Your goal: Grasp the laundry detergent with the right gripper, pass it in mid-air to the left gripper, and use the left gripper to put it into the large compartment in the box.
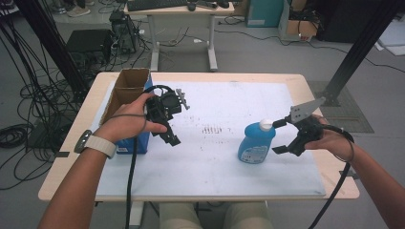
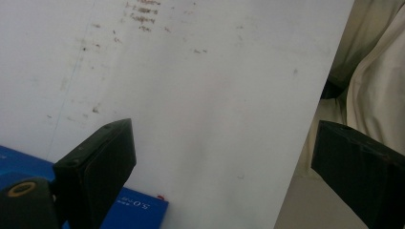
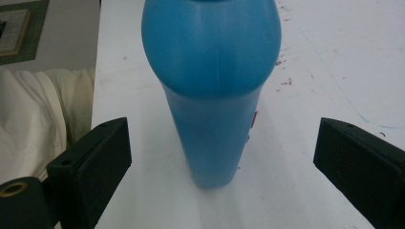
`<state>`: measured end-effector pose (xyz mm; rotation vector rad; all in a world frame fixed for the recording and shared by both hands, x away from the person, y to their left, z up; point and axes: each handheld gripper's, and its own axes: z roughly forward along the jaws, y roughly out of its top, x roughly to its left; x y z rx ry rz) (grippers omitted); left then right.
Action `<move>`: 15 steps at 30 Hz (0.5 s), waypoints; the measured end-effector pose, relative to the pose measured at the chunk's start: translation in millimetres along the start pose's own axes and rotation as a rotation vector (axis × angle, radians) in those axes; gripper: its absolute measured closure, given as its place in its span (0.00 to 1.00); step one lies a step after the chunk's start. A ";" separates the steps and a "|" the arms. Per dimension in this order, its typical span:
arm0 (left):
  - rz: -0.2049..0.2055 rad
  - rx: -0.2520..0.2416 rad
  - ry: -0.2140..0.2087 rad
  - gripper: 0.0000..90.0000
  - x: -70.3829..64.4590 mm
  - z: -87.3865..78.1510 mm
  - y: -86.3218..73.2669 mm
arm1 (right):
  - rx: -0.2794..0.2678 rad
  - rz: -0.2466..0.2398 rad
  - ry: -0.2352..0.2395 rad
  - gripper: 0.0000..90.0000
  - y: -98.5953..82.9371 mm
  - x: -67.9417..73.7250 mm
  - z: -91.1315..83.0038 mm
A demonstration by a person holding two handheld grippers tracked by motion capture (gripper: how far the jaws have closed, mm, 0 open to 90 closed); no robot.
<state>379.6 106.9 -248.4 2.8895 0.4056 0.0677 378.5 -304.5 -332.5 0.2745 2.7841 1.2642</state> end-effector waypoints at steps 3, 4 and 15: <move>0.000 0.001 -0.001 0.09 0.1 0.1 0.0 | 0.014 -0.007 0.007 0.06 0.6 -0.9 -0.3; 0.000 0.000 -0.001 0.09 0.2 0.2 0.0 | 0.013 -0.007 0.008 0.06 0.5 -0.9 -0.1; -0.001 -0.001 -0.001 0.09 0.1 0.6 -0.3 | 0.006 -0.008 0.010 0.06 0.2 -1.4 2.6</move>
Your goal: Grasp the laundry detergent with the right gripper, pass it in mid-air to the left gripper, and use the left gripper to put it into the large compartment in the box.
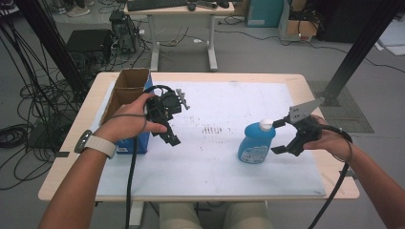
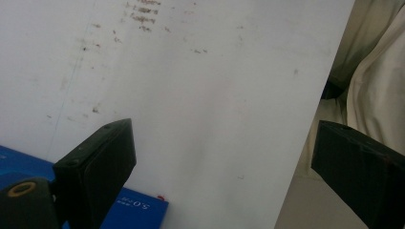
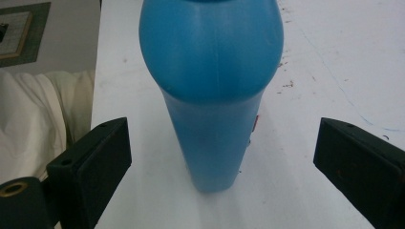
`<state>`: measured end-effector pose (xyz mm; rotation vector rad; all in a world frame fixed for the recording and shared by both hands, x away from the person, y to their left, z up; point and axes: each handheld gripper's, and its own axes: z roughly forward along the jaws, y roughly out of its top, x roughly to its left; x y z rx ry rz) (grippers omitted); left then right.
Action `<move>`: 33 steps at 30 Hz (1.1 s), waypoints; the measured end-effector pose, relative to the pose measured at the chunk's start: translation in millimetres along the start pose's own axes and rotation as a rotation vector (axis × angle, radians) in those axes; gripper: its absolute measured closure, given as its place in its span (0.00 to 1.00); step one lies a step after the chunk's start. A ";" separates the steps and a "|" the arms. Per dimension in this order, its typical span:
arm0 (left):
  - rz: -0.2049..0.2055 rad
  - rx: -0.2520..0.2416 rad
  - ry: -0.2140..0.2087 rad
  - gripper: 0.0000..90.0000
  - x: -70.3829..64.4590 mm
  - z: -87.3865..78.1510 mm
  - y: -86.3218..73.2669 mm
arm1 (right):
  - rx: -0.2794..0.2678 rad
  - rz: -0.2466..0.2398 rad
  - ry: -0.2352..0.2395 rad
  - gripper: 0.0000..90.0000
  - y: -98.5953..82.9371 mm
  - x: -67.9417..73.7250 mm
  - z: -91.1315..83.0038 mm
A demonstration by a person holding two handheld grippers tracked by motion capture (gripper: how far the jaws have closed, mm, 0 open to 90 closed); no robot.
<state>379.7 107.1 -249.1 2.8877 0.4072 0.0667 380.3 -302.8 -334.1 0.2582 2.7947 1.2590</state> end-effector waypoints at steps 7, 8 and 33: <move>0.000 0.000 0.000 0.09 0.0 0.2 0.2 | -0.003 0.009 0.003 0.06 0.0 0.5 1.5; 0.000 0.001 0.000 0.09 0.1 0.2 0.2 | -0.004 0.007 0.002 0.06 0.0 0.2 1.6; -0.002 -0.004 0.004 0.09 0.0 0.5 -0.3 | -0.001 -0.001 0.006 0.06 0.6 0.9 16.1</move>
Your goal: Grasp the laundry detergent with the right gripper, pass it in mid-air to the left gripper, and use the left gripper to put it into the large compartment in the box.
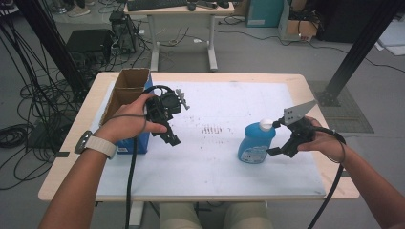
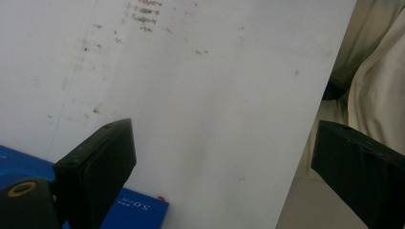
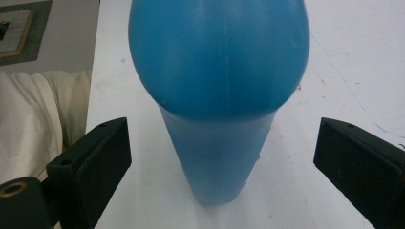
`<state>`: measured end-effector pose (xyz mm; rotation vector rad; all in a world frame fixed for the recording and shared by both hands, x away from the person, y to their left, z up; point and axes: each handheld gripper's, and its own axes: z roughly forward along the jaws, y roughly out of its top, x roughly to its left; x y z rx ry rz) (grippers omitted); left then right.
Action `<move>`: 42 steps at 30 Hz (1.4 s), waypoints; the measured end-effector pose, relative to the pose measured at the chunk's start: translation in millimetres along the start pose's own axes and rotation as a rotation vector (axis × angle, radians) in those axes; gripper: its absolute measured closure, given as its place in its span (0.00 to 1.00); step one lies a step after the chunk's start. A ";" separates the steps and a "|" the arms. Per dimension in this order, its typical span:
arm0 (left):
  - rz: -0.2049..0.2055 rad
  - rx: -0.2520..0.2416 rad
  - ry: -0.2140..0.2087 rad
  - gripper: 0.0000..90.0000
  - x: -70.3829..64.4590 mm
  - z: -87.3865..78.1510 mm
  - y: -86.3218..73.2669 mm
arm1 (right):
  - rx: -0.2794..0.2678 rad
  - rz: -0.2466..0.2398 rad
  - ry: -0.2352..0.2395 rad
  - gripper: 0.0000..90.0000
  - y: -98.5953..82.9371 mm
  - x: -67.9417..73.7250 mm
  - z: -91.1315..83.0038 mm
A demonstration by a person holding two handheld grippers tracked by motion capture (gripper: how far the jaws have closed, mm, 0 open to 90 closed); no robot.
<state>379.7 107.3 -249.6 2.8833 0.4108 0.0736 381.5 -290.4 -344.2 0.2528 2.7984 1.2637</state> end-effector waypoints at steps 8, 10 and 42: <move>-0.001 0.001 0.000 0.09 -0.1 0.1 0.0 | 0.004 0.005 0.003 0.07 0.7 0.0 5.3; -0.001 0.000 0.000 0.09 -0.1 0.1 0.0 | -0.011 0.010 0.001 0.07 0.2 0.2 7.8; -0.001 -0.006 0.002 0.09 0.9 -0.3 -1.0 | -0.019 -0.008 0.011 0.09 -0.6 -1.5 21.4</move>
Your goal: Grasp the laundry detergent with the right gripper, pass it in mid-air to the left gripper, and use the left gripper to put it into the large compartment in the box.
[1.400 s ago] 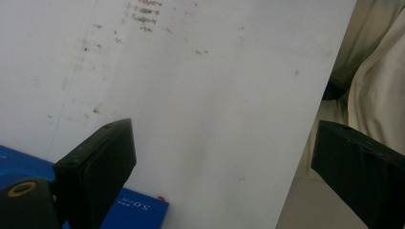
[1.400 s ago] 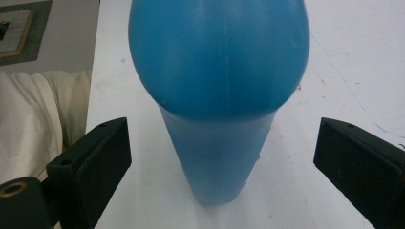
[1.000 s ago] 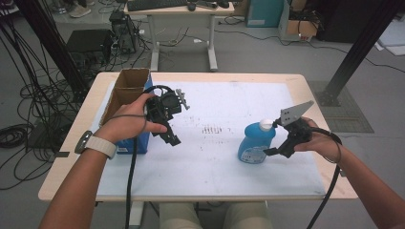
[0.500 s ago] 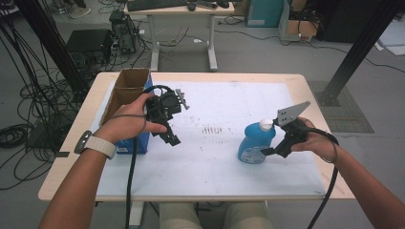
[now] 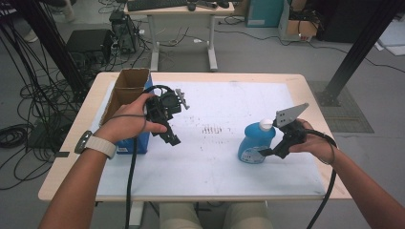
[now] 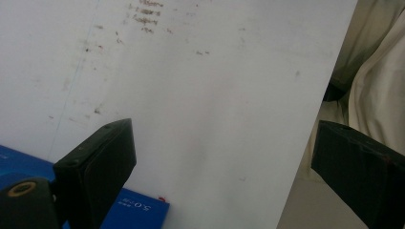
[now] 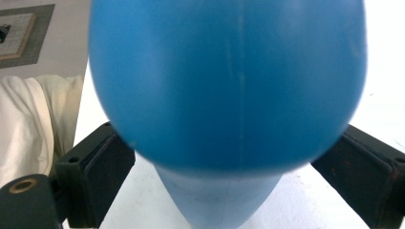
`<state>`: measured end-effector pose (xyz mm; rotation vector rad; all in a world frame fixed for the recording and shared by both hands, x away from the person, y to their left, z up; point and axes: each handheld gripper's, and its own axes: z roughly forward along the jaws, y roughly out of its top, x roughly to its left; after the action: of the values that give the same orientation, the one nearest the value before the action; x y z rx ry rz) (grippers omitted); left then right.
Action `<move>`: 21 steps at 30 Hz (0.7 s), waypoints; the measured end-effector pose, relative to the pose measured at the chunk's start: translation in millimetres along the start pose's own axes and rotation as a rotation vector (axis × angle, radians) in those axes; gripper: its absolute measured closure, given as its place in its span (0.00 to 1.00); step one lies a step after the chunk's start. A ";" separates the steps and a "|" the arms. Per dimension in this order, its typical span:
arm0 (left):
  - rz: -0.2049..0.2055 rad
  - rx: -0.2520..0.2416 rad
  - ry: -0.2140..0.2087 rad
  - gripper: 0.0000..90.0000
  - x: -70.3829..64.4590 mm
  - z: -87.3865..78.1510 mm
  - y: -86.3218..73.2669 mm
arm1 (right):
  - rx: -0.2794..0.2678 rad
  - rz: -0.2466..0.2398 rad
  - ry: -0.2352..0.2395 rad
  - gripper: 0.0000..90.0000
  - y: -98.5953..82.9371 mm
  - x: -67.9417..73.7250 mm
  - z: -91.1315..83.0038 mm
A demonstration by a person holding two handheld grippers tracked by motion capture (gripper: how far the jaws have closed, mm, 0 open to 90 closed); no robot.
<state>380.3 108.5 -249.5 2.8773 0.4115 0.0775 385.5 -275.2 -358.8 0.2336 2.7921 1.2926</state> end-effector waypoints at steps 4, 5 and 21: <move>-0.001 0.003 0.001 0.09 -0.3 -0.4 -0.2 | -0.022 0.004 -0.008 0.10 -0.2 0.7 2.5; 0.000 -0.002 0.000 0.09 -0.1 -0.2 -0.5 | -0.033 0.001 -0.009 0.10 -0.7 0.5 3.5; -0.002 -0.003 0.003 0.09 0.0 -0.3 -1.1 | -0.031 0.006 0.012 0.13 -2.6 -0.6 6.8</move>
<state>380.0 109.6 -249.4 2.8738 0.4142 0.0821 386.6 -271.8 -365.2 0.2338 2.7807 1.3426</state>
